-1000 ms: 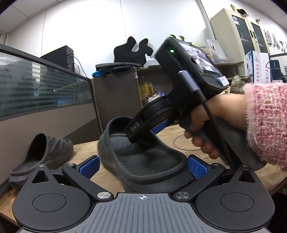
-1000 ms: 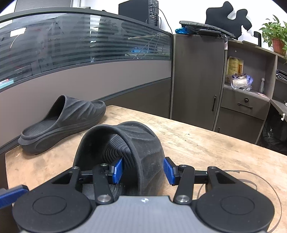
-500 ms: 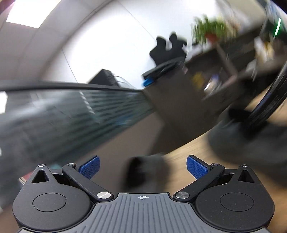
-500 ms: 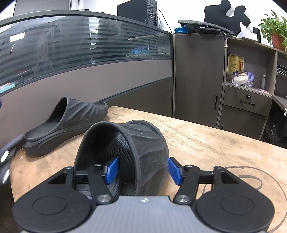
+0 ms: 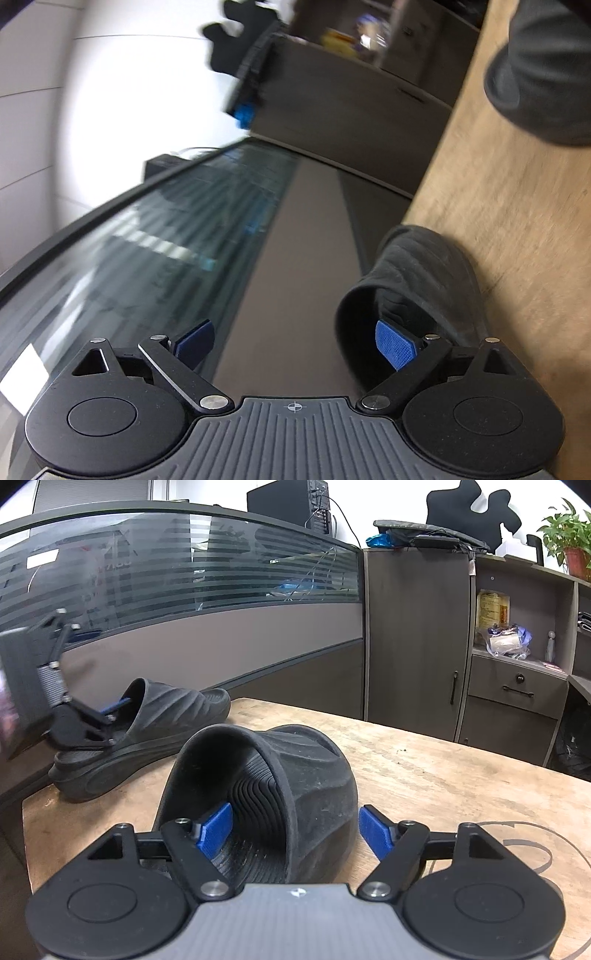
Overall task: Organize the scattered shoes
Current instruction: 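Close the left tool on the second grey slipper while the right tool holds its slipper, then carry both held grey slippers across the table toward the black slippers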
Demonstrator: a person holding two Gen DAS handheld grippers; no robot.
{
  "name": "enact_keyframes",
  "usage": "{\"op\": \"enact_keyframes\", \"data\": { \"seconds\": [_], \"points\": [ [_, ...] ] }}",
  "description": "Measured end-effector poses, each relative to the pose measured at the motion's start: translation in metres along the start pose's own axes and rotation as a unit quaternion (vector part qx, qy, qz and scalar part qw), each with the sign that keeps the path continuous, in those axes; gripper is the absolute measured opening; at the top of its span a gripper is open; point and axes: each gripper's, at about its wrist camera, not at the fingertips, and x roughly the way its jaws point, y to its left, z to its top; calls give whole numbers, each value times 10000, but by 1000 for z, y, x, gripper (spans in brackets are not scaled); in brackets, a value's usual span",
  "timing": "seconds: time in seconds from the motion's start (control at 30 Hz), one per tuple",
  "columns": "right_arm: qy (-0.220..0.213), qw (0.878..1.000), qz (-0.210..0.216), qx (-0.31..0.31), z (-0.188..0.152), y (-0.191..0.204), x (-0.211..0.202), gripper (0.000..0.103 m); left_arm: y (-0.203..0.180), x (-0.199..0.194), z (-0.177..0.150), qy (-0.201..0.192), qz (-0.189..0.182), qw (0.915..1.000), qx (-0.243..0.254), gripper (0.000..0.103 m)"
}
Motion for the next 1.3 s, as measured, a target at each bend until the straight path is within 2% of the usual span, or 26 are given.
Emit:
{"op": "enact_keyframes", "data": {
  "seconds": [0.13,0.23,0.33,0.5,0.63,0.77,1.0,1.17,1.3],
  "points": [
    [19,10000,30,-21,0,0,3,78,1,20,5,91,-512,9985,-178,69],
    [18,10000,48,-39,0,0,4,78,3,25,2,129,-832,9945,-624,26],
    [29,10000,51,-34,0,0,6,78,3,26,-3,86,-799,9917,-1002,18],
    [44,10000,3,-6,0,-2,6,78,12,20,-7,-35,-884,9840,-1547,16],
    [46,10000,-39,-1,0,-3,6,78,21,5,-8,-191,-1097,9770,-1817,16],
    [48,10000,-82,4,1,-4,6,78,19,-17,-1,-350,-1419,9735,-1759,16],
    [51,9999,-156,12,1,-5,6,78,29,-45,18,-342,-1960,9657,-1668,16],
    [79,9997,-193,101,1,-8,9,77,34,-61,21,-350,-2132,9607,-1741,16],
    [86,9997,-228,104,1,-7,12,74,39,-72,26,-431,-2280,9596,-1593,16]
  ]
}}
